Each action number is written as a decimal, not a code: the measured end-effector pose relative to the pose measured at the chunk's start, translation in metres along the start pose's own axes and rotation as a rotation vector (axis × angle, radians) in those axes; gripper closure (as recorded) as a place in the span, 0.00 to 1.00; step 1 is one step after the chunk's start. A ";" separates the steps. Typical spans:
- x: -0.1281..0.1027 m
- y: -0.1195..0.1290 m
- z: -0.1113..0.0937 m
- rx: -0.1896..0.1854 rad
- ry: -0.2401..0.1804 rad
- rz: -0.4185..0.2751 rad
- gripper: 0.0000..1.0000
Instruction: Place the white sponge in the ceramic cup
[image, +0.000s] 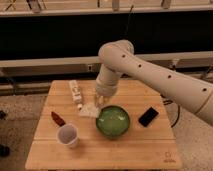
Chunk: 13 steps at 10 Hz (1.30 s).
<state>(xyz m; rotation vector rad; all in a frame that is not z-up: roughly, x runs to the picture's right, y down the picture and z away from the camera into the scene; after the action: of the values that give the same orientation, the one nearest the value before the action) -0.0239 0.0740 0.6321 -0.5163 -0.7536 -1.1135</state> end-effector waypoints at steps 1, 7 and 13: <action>-0.006 -0.003 0.002 0.001 -0.012 -0.014 1.00; -0.039 -0.013 0.011 0.003 -0.059 -0.064 1.00; -0.064 -0.017 0.027 -0.021 -0.093 -0.081 1.00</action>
<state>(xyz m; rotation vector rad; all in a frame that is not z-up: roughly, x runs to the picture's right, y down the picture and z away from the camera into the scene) -0.0629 0.1254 0.6015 -0.5629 -0.8508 -1.1799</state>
